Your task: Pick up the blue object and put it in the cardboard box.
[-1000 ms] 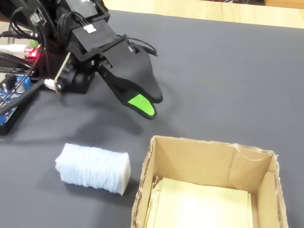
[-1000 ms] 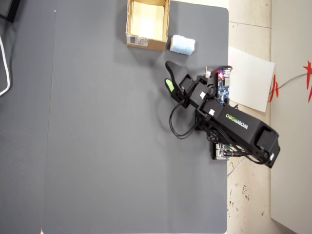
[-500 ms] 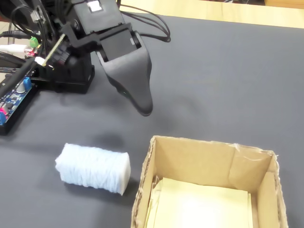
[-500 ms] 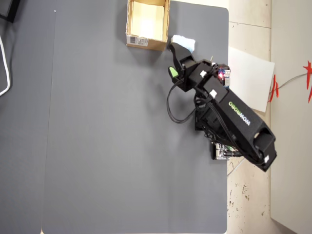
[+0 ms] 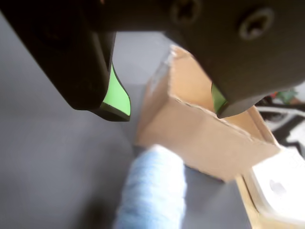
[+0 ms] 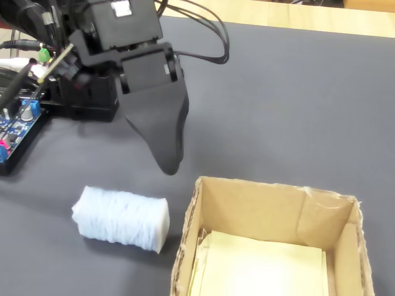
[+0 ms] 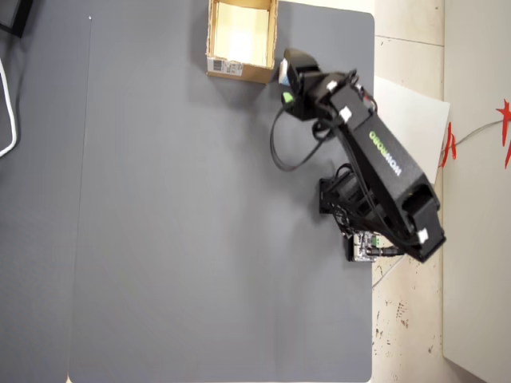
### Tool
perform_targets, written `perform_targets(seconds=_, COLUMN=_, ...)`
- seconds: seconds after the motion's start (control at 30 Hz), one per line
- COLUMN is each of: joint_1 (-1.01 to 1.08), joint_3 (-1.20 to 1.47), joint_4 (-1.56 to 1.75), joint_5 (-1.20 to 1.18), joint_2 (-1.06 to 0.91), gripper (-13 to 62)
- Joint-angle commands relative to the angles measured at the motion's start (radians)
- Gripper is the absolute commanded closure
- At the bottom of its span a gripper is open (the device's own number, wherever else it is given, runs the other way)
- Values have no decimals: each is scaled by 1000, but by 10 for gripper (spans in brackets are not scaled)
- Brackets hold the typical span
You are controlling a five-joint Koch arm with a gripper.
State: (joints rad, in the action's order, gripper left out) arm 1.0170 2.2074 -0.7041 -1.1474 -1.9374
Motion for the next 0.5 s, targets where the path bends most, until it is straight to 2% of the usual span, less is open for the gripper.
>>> perform_targets(seconds=0.0, joint_1=31, joint_3=-87, joint_4=-25, joint_5=2, joint_2=14, gripper=166)
perform_targets(seconds=0.47, joint_1=143, joint_3=-86, joint_4=-12, joint_5=-2, joint_2=232, gripper=166)
